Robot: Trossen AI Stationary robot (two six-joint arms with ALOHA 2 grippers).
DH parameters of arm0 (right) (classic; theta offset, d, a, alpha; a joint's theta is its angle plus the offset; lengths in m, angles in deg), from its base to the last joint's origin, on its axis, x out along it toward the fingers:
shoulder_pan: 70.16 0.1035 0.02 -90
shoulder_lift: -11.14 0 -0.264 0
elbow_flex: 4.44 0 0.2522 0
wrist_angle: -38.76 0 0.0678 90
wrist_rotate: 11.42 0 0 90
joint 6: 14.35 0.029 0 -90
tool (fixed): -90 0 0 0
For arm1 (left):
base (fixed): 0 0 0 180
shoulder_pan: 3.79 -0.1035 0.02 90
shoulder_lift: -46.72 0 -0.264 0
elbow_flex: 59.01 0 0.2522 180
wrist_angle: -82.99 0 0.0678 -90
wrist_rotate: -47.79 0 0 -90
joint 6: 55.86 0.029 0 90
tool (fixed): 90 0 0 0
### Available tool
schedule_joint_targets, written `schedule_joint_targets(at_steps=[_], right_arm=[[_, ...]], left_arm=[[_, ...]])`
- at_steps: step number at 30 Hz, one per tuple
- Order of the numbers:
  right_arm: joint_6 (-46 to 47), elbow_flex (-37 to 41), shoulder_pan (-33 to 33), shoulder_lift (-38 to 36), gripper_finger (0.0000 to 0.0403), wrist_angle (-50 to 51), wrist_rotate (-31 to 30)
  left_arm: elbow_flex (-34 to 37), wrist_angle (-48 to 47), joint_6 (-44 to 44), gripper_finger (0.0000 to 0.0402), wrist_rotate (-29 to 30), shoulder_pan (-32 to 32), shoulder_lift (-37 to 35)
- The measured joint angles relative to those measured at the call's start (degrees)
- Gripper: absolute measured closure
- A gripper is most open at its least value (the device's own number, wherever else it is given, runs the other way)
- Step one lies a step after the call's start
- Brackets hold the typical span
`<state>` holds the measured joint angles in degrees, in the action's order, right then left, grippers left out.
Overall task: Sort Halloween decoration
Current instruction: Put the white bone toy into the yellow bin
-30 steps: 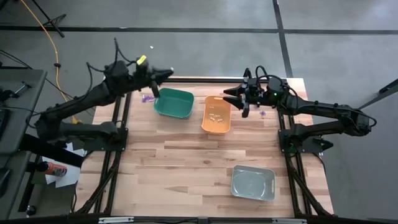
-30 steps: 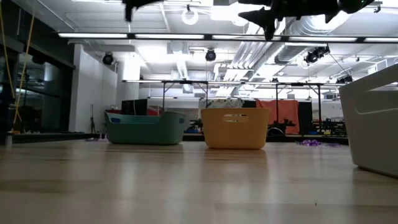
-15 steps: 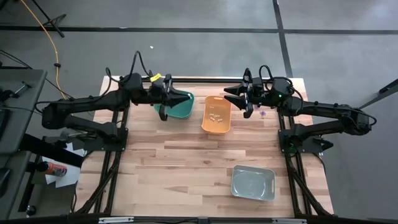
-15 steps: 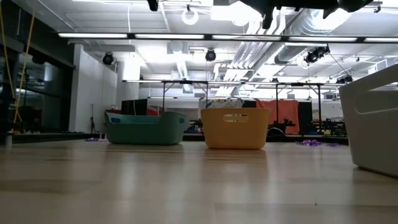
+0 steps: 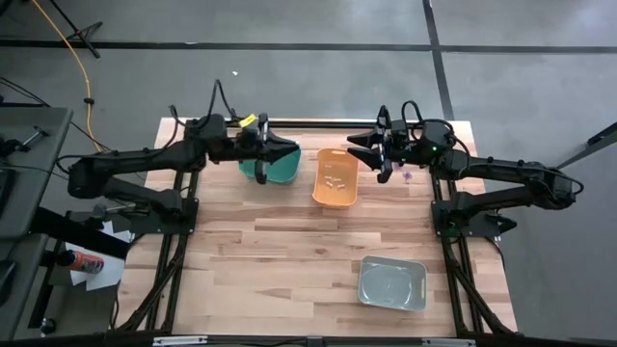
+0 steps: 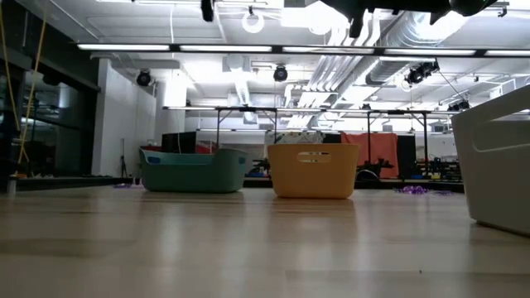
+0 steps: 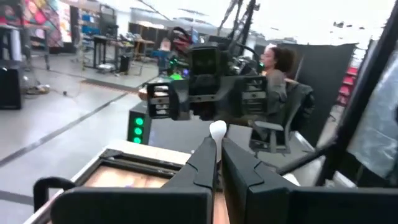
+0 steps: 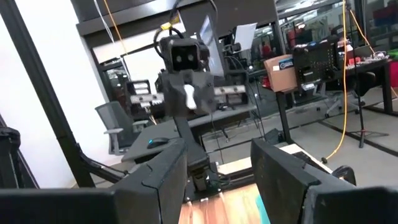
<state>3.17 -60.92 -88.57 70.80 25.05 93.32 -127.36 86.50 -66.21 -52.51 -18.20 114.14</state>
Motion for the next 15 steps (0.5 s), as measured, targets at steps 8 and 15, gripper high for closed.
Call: schedule_joint_targets(at_steps=[8, 15], right_arm=[[0.0, 0.0, -2.4, -0.1, 0.0231, -4.8, -0.2], [0.0, 0.0, -4.2, -0.1, 0.0231, -7.2, -0.1]], left_arm=[[-7.1, 0.4, 0.7, 0.0401, -1.3, -0.2, 14.6], [-14.8, -7.5, 7.2, 0.0401, -0.9, -0.2, 28.5]])
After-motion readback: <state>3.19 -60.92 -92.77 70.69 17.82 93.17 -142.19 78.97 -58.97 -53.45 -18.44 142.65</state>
